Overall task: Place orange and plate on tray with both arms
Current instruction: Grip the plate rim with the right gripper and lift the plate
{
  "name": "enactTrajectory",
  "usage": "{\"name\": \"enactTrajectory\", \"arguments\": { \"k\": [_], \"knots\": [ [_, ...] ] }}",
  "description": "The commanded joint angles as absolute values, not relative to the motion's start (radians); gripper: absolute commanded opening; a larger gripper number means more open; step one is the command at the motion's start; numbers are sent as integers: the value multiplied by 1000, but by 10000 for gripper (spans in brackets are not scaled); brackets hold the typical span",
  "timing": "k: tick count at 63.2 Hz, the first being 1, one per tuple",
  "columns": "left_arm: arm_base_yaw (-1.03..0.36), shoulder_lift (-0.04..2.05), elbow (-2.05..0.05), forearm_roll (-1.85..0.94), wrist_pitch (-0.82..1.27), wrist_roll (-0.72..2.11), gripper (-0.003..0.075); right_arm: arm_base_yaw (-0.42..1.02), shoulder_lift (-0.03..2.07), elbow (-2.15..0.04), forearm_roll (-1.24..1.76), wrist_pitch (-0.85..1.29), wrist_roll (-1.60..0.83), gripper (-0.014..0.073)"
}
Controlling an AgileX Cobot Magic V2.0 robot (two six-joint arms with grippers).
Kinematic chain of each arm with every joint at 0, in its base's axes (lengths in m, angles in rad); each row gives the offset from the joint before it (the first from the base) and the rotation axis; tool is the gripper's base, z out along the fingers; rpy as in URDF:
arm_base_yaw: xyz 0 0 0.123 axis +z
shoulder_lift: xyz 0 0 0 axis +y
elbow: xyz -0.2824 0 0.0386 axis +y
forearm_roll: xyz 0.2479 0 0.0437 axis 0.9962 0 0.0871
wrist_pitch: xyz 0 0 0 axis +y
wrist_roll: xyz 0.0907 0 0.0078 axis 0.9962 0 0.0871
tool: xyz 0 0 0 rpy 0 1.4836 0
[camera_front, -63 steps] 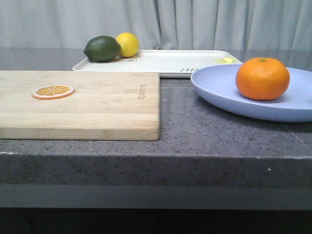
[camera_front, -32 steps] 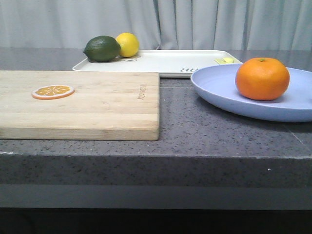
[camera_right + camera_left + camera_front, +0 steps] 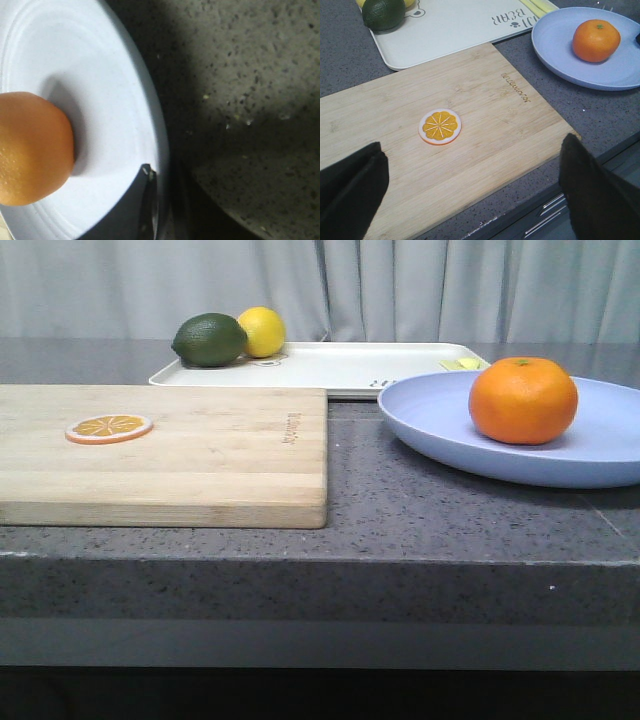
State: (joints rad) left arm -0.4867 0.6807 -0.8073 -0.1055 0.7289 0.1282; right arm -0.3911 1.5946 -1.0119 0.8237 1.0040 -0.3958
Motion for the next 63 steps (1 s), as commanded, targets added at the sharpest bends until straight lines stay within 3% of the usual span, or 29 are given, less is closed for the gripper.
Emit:
{"name": "enactTrajectory", "arguments": {
  "k": [1,18,63],
  "knots": [
    [-485,679,-835,-116,655,115,673,-391,1561,-1043,876,1010,-399,35],
    [-485,679,-835,-116,655,115,673,-391,1561,-1044,876,1021,-399,-119],
    [-485,679,-835,-116,663,115,673,-349,1477,-1102,929,1059,-299,-119]
  ]
}}
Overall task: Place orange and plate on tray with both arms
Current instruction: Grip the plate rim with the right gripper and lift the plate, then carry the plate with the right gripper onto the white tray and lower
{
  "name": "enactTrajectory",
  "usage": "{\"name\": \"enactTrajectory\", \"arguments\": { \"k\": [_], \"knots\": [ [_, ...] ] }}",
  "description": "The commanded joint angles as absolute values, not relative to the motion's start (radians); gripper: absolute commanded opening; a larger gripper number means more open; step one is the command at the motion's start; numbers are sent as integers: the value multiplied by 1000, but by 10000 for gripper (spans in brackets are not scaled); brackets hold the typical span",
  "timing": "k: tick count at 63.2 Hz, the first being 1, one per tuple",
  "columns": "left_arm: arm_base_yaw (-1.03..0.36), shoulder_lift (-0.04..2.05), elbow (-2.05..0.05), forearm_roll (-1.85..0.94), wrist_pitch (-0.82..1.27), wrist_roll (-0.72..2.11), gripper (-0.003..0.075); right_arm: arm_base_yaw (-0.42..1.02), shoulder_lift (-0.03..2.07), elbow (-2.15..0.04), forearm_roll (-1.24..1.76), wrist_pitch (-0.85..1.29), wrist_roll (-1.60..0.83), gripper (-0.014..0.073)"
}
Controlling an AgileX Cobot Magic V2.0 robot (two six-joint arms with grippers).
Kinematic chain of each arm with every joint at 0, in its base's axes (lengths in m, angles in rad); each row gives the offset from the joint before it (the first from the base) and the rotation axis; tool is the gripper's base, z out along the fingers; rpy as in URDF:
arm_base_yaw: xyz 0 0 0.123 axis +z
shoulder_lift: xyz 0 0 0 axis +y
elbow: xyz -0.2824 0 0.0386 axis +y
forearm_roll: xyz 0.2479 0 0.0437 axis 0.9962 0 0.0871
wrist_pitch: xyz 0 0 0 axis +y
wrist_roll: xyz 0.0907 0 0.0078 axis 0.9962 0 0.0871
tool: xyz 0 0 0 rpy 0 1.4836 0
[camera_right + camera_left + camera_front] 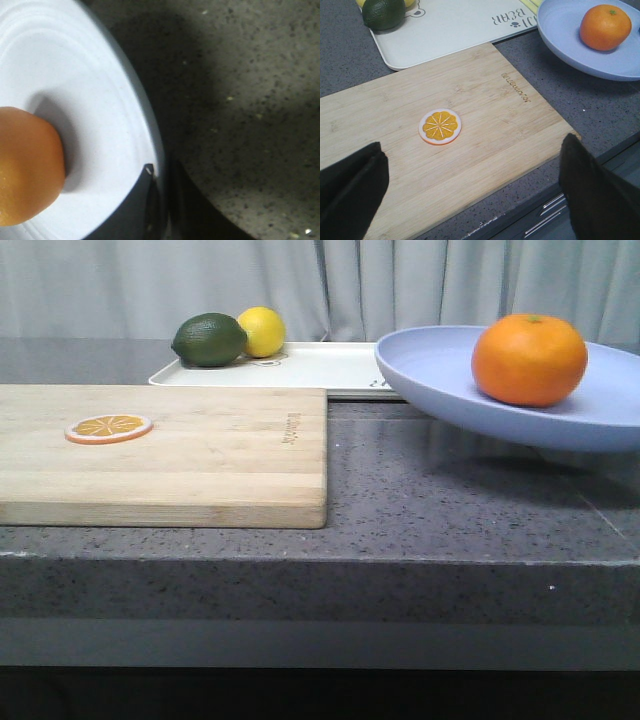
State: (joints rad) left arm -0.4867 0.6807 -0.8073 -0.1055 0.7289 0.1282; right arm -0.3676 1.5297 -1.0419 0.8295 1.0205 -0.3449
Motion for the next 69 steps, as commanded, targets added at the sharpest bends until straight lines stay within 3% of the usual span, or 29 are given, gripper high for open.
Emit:
{"name": "enactTrajectory", "arguments": {
  "k": [1,22,42,69],
  "knots": [
    [-485,679,-835,-116,663,115,673,-344,1477,-1106,929,1059,-291,-119],
    [-485,679,-835,-116,663,115,673,-191,1529,-1329,894,1000,-115,-119],
    [-485,679,-835,-116,663,115,673,-50,1759,-1697,738,1002,98,-119],
    [-485,679,-833,-119,663,115,673,21,2091,-2164,621,1021,304,-119]
  ]
}}
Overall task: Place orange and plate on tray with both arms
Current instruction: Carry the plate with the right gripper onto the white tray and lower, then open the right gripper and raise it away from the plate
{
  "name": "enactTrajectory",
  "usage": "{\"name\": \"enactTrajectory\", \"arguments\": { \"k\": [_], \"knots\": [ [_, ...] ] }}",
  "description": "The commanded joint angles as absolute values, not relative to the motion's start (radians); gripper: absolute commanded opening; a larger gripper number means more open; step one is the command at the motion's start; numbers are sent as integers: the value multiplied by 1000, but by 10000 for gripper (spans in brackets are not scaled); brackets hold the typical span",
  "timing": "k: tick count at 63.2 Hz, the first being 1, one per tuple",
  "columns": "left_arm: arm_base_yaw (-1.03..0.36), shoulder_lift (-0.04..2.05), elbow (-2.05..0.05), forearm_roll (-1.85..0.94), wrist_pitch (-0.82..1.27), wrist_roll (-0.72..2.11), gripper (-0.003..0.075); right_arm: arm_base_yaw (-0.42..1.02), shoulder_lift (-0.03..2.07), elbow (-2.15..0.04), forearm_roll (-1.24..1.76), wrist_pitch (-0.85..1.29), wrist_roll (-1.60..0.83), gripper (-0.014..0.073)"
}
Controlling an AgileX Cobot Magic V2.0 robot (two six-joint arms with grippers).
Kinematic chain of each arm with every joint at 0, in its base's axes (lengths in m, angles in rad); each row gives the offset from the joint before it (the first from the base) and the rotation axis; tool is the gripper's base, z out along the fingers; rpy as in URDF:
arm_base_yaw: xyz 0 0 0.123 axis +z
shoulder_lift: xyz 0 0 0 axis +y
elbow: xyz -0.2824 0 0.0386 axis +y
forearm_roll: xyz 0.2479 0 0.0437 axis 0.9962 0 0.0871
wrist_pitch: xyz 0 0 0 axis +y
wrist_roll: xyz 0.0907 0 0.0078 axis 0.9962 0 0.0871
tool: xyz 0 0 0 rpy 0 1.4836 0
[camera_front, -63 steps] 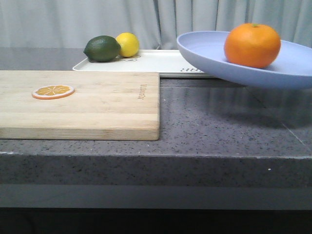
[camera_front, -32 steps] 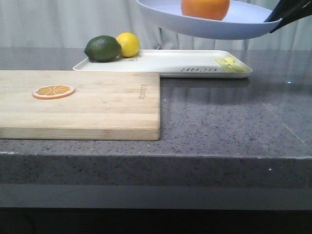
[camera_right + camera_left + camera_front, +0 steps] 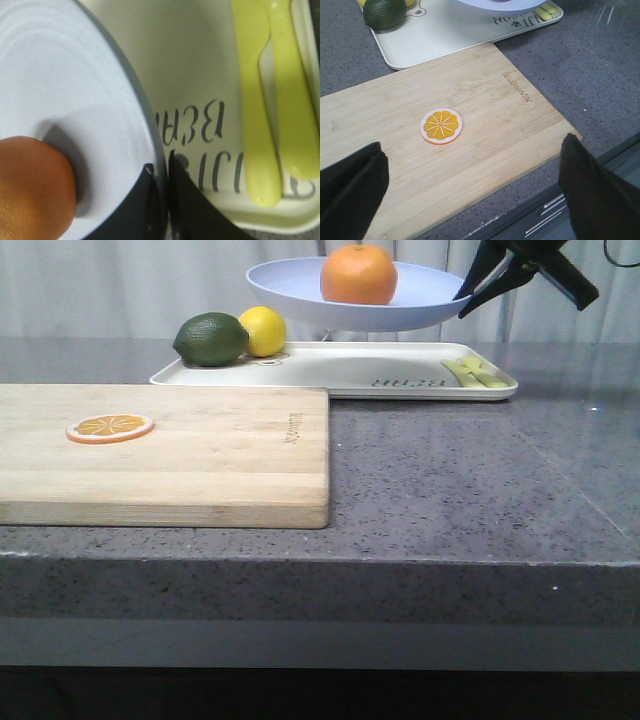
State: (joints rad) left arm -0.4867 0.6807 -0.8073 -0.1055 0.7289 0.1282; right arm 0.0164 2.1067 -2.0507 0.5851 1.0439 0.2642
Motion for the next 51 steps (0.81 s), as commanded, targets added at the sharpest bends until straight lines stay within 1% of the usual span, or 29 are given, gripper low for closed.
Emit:
{"name": "enactTrajectory", "arguments": {
  "k": [1,11,29,51],
  "knots": [
    [-485,679,-833,-119,663,115,673,22,2106,-2176,621,1024,310,-119],
    [-485,679,-830,-119,663,115,673,24,2183,-2272,611,1054,326,-119],
    [-485,679,-824,-119,661,115,673,25,2208,-2280,532,1057,326,-119],
    [-485,679,-824,-119,661,115,673,25,2214,-2280,530,1074,325,-116]
  ]
}}
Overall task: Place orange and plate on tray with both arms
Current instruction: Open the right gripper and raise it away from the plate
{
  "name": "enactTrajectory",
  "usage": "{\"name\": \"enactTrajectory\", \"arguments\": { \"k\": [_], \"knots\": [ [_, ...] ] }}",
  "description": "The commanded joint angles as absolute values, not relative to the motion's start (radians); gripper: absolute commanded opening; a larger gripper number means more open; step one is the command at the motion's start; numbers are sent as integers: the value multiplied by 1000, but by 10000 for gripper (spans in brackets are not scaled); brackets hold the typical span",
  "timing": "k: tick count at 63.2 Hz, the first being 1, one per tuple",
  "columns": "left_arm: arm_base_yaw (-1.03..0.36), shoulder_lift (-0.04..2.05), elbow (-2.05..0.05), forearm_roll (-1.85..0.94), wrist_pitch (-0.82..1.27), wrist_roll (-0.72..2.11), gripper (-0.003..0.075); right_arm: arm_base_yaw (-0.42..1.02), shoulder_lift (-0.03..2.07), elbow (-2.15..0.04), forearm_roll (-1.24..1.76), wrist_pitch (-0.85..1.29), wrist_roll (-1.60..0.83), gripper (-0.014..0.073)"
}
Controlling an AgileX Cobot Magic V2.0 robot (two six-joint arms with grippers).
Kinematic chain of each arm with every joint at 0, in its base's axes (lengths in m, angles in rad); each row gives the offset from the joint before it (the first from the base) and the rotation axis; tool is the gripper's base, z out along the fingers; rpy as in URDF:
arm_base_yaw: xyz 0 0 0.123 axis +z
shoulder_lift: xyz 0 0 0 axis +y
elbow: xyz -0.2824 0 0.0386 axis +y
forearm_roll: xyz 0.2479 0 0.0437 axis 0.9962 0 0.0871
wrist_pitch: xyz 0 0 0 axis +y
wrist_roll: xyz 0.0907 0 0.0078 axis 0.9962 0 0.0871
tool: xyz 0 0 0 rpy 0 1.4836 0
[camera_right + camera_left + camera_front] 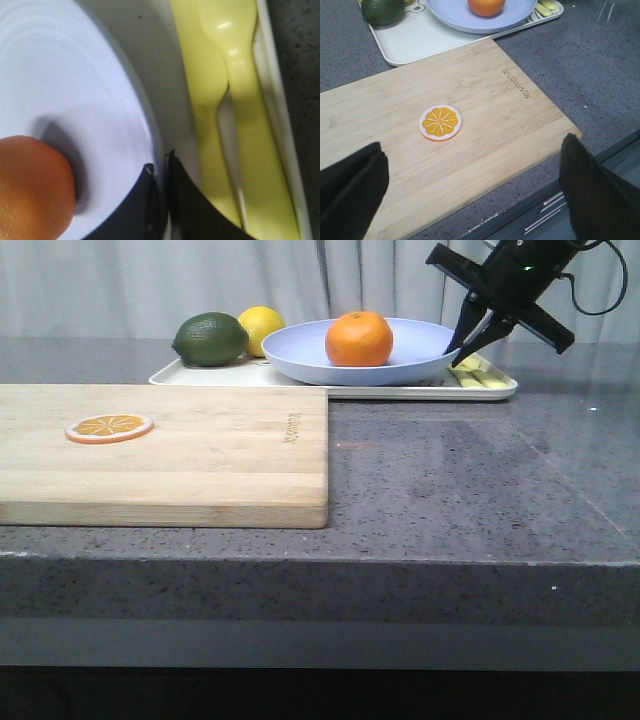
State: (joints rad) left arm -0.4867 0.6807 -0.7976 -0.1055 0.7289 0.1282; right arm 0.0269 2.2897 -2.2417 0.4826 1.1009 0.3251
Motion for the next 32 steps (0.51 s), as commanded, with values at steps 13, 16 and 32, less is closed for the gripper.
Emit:
{"name": "enactTrajectory", "arguments": {
  "k": [13,16,32],
  "knots": [
    [-485,679,-824,-119,661,115,673,25,2214,-2280,530,1085,325,-92],
    [-485,679,-824,-119,661,115,673,25,2214,-2280,531,1086,325,-57],
    [-485,679,-824,-119,661,115,673,25,2214,-2280,537,1080,325,264]
  ]
}}
